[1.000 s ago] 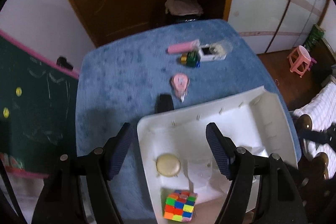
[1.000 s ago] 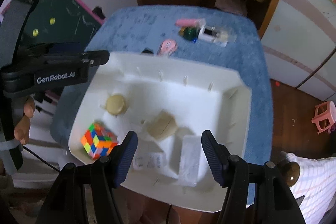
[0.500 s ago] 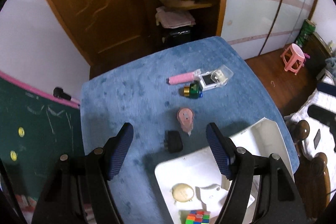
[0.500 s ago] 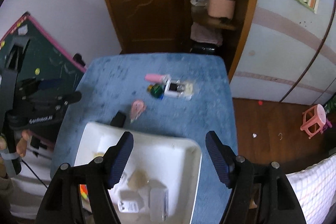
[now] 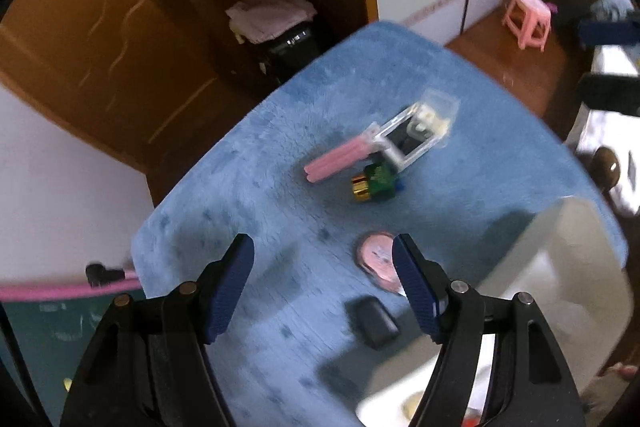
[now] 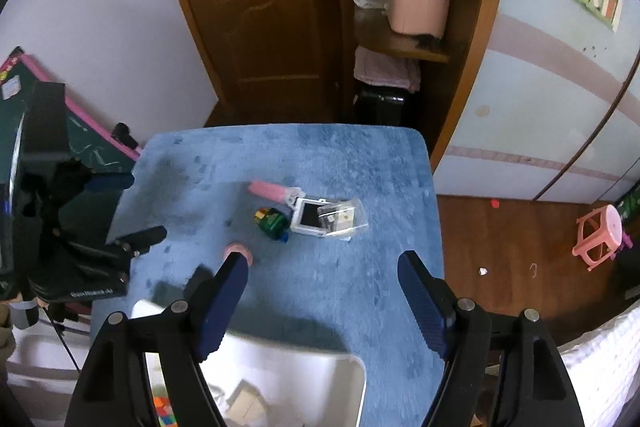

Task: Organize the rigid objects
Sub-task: 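Move both tools back over the table toward the pink roller and clear box, then grasp the pink hair roller with the left tool while the right grasps the clear box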

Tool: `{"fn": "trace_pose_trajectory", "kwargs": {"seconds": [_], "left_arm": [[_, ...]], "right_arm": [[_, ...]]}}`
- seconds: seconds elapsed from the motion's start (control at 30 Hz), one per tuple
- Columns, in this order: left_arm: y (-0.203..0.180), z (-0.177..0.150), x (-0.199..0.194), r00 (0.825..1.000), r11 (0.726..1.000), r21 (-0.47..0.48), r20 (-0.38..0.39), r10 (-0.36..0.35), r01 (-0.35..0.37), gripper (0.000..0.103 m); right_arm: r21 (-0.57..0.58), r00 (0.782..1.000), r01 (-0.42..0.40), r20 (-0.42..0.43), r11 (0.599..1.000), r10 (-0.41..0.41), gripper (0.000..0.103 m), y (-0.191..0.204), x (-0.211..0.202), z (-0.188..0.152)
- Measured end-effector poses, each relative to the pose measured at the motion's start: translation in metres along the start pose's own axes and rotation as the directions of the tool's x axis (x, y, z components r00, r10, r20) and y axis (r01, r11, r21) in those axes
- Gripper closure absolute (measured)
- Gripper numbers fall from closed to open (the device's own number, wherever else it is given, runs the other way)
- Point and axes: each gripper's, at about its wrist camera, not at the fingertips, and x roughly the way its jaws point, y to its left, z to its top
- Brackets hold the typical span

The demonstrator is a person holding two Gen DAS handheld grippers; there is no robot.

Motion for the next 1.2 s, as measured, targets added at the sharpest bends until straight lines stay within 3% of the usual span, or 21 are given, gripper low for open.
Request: {"fn": "trace_pose_trajectory", "kwargs": {"seconds": [0.3, 0.5, 0.87, 1.07, 1.2], "left_arm": [[0.022, 0.029, 0.09, 0.995, 0.998, 0.024, -0.074, -0.062, 0.064, 0.028], [0.018, 0.044, 0.12, 0.992, 0.992, 0.079, -0.084, -0.092, 0.098, 0.028], [0.001, 0.059, 0.146, 0.985, 0.965, 0.216, -0.113, -0.127, 0.149, 0.028], [0.001, 0.066, 0.159, 0.977, 0.958, 0.214, -0.135, -0.162, 0.189, 0.029], [0.0, 0.071, 0.169, 0.97, 0.954, 0.209, -0.16, -0.183, 0.215, 0.037]], "right_arm": [[-0.022, 0.991, 0.011, -0.132, 1.0, -0.014, 0.025, -0.013, 0.102, 0.011], [-0.017, 0.981, -0.002, -0.193, 1.0, -0.001, 0.025, -0.02, 0.153, 0.012], [-0.058, 0.969, -0.029, -0.246, 0.998, 0.014, 0.025, -0.017, 0.207, 0.018], [-0.049, 0.963, -0.05, -0.266, 0.998, 0.035, 0.025, -0.017, 0.226, 0.018], [-0.054, 0.961, -0.061, -0.272, 0.997, 0.044, 0.025, -0.015, 0.234, 0.018]]}}
